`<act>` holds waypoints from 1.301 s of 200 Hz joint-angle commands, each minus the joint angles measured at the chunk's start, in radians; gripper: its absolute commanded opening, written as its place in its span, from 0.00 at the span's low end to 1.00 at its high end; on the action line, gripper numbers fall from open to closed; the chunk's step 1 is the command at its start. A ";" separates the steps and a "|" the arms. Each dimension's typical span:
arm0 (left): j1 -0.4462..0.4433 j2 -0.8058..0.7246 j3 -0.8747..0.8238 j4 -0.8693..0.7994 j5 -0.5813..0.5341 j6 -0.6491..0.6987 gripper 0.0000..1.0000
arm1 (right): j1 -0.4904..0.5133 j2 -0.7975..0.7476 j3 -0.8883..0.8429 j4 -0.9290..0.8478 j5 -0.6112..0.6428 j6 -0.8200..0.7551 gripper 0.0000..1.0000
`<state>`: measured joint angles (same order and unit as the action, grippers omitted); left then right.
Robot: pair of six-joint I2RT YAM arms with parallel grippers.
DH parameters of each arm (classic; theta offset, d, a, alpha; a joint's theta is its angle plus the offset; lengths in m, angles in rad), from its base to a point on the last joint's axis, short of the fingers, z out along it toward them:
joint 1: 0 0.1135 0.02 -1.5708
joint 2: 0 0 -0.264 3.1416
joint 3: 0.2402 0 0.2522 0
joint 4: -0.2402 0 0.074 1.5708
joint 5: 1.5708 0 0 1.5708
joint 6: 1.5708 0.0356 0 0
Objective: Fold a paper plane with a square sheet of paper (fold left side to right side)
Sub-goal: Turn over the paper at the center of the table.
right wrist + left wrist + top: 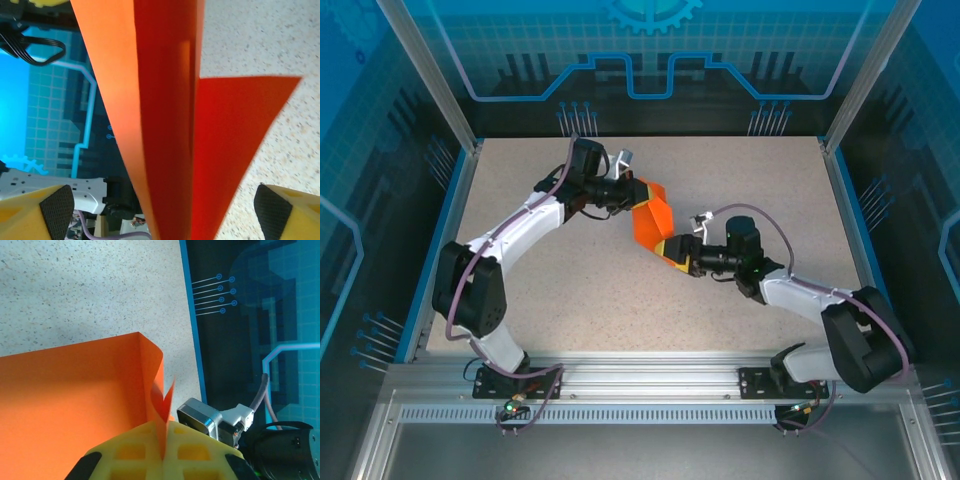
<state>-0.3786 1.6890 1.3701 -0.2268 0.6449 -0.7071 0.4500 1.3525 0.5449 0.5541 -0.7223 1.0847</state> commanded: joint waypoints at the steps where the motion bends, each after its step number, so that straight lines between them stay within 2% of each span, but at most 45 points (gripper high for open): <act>1: 0.003 -0.051 -0.021 0.051 0.048 -0.041 0.05 | 0.009 0.025 0.052 0.122 -0.012 0.062 0.86; 17: 0.002 -0.055 -0.032 0.054 0.056 -0.044 0.05 | 0.000 0.033 0.069 0.122 -0.008 0.064 0.76; 69: 0.001 -0.065 -0.058 0.055 0.073 -0.031 0.05 | -0.049 0.006 0.089 0.068 -0.011 0.032 0.53; 110: 0.002 -0.075 -0.069 0.045 0.082 -0.006 0.07 | -0.071 -0.029 0.091 -0.010 0.003 -0.012 0.23; 125: 0.002 -0.080 -0.067 0.021 0.078 0.020 0.16 | -0.073 -0.045 0.090 -0.049 0.017 -0.034 0.15; 146: 0.007 -0.101 -0.061 -0.053 0.042 0.082 0.41 | -0.074 -0.067 0.106 -0.133 0.026 -0.090 0.10; 176: 0.037 -0.176 -0.082 -0.138 -0.040 0.154 0.60 | -0.060 -0.112 0.173 -0.406 0.101 -0.260 0.06; 191: 0.053 -0.230 -0.103 -0.167 -0.092 0.179 0.68 | -0.025 -0.126 0.256 -0.625 0.208 -0.408 0.05; 212: 0.062 -0.318 -0.127 -0.212 -0.205 0.214 0.75 | 0.066 -0.102 0.418 -0.939 0.458 -0.592 0.06; 243: 0.068 -0.449 -0.160 -0.261 -0.409 0.231 0.84 | 0.260 0.061 0.668 -1.305 0.988 -0.720 0.07; 260: 0.077 -0.509 -0.171 -0.285 -0.506 0.230 0.87 | 0.341 0.200 0.809 -1.456 1.224 -0.740 0.07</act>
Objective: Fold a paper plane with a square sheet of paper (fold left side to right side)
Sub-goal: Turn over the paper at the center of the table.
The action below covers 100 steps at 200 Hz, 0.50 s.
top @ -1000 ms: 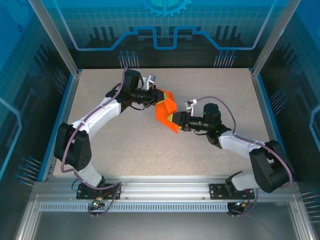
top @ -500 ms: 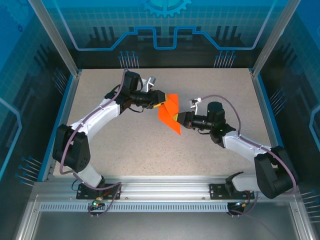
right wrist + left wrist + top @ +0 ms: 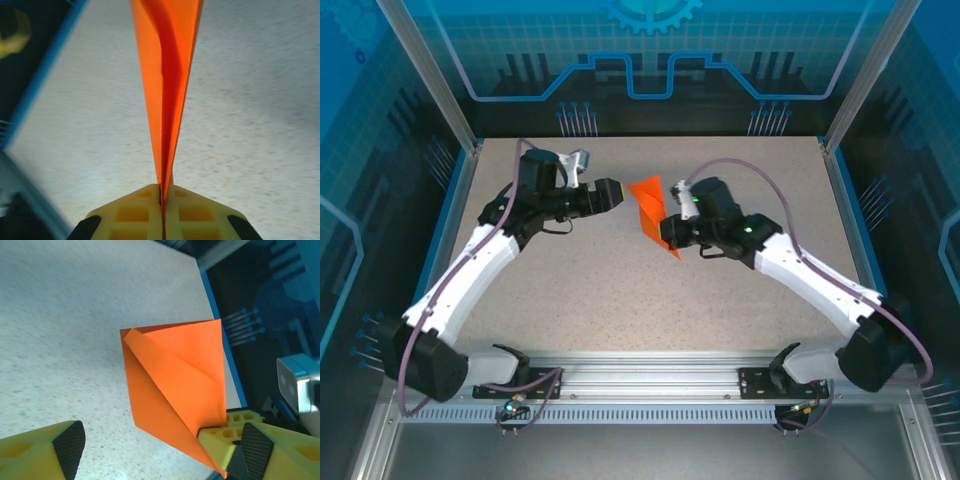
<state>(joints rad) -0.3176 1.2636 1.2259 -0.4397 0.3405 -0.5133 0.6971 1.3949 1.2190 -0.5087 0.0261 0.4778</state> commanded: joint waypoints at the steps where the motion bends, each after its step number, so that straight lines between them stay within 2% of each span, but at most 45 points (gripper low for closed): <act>1: 0.016 -0.088 -0.027 -0.074 -0.207 0.037 0.87 | 0.101 0.166 0.144 -0.400 0.490 -0.133 0.07; 22: 0.022 -0.147 -0.039 -0.096 -0.282 0.032 0.90 | 0.187 0.340 0.296 -0.542 0.721 -0.148 0.08; 39: 0.025 -0.185 -0.048 -0.110 -0.325 0.028 0.91 | 0.225 0.458 0.387 -0.626 0.830 -0.146 0.08; 100: 0.036 -0.251 -0.061 -0.142 -0.400 0.035 0.96 | 0.268 0.710 0.476 -0.697 0.910 -0.207 0.09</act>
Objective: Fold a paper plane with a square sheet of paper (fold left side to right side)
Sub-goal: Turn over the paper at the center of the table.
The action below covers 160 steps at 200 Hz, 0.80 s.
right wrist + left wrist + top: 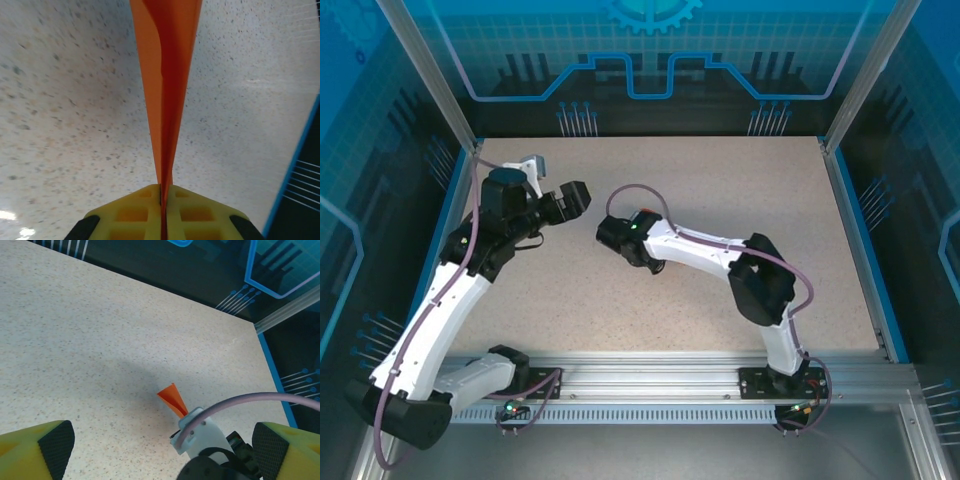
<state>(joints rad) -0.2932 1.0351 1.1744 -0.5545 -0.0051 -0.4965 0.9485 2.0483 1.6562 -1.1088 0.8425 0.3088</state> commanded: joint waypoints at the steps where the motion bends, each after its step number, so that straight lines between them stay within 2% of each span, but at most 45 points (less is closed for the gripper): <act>1: 0.012 -0.023 -0.009 -0.027 -0.055 0.019 0.96 | 0.017 0.059 0.039 -0.097 0.094 -0.039 0.09; 22: 0.012 -0.017 -0.006 -0.028 -0.047 0.019 0.96 | 0.022 0.097 0.033 -0.080 0.041 -0.084 0.10; 62: 0.012 0.003 0.004 -0.037 -0.022 0.019 0.96 | 0.024 0.112 -0.001 -0.020 -0.194 -0.166 0.14; 121: 0.019 0.079 0.034 -0.088 0.050 -0.008 0.97 | -0.005 -0.027 -0.077 0.060 -0.435 -0.140 0.47; 141: 0.045 0.122 0.020 -0.088 0.117 -0.053 0.97 | -0.015 -0.111 -0.136 0.100 -0.487 -0.114 0.57; 160: 0.073 0.167 -0.017 -0.041 0.225 -0.104 0.96 | -0.036 -0.208 -0.212 0.152 -0.549 -0.078 0.65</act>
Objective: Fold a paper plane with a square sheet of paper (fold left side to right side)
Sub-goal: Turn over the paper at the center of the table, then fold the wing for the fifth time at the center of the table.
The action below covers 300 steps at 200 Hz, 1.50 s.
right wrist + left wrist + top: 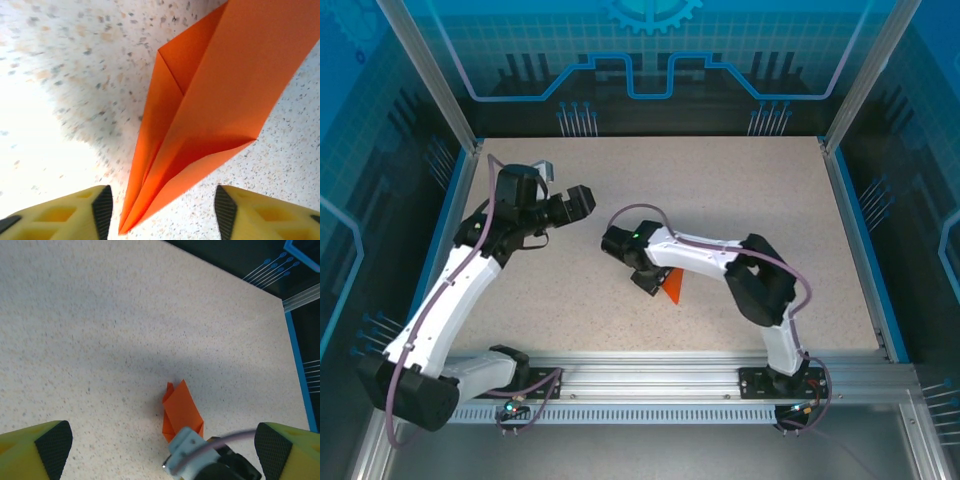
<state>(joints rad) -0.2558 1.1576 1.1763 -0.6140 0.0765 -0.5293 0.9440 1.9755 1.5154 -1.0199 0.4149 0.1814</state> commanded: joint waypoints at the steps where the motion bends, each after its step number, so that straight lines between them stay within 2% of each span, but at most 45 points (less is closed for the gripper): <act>1: 0.037 0.047 -0.023 0.022 0.146 -0.073 0.96 | -0.032 -0.141 -0.077 0.066 -0.125 0.052 0.65; 60: 0.021 0.269 -0.155 0.255 0.438 -0.154 0.87 | -0.189 -0.472 -0.391 0.359 -0.319 0.185 0.70; 91: -0.047 0.385 -0.157 0.326 0.471 -0.164 0.86 | -0.279 -0.623 -0.546 0.544 -0.413 0.251 0.78; 126: -0.113 0.523 -0.124 0.392 0.476 -0.184 0.86 | -0.365 -0.719 -0.662 0.655 -0.508 0.297 0.83; 129: -0.115 0.535 -0.119 0.395 0.477 -0.184 0.85 | -0.371 -0.725 -0.671 0.663 -0.515 0.299 0.86; 152: -0.143 0.622 -0.075 0.414 0.481 -0.182 0.83 | -0.410 -0.772 -0.726 0.717 -0.539 0.325 0.89; 157: -0.148 0.639 -0.065 0.413 0.478 -0.179 0.83 | -0.416 -0.784 -0.736 0.726 -0.537 0.331 0.94; 172: -0.162 0.687 -0.036 0.417 0.482 -0.174 0.81 | -0.434 -0.817 -0.772 0.762 -0.539 0.341 0.95; 182: -0.167 0.717 -0.018 0.420 0.484 -0.170 0.79 | -0.443 -0.835 -0.791 0.779 -0.532 0.348 1.00; 213: -0.179 0.788 0.019 0.429 0.490 -0.139 0.64 | -0.461 -0.849 -0.833 0.814 -0.530 0.334 1.00; 253: -0.181 0.804 0.017 0.439 0.485 -0.052 0.25 | -0.468 -0.776 -0.792 0.761 -0.523 0.251 1.00; 269: -0.180 0.785 0.001 0.445 0.488 -0.006 0.16 | -0.510 -0.745 -0.786 0.785 -0.617 0.250 1.00; 300: -0.179 0.740 -0.035 0.457 0.508 0.088 0.07 | -0.587 -0.697 -0.825 0.928 -0.768 0.259 0.99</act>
<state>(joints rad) -0.4332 1.9587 1.1721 -0.1741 0.5411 -0.5537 0.4126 1.2472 0.6964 -0.2161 -0.2096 0.4553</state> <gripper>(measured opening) 0.090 0.995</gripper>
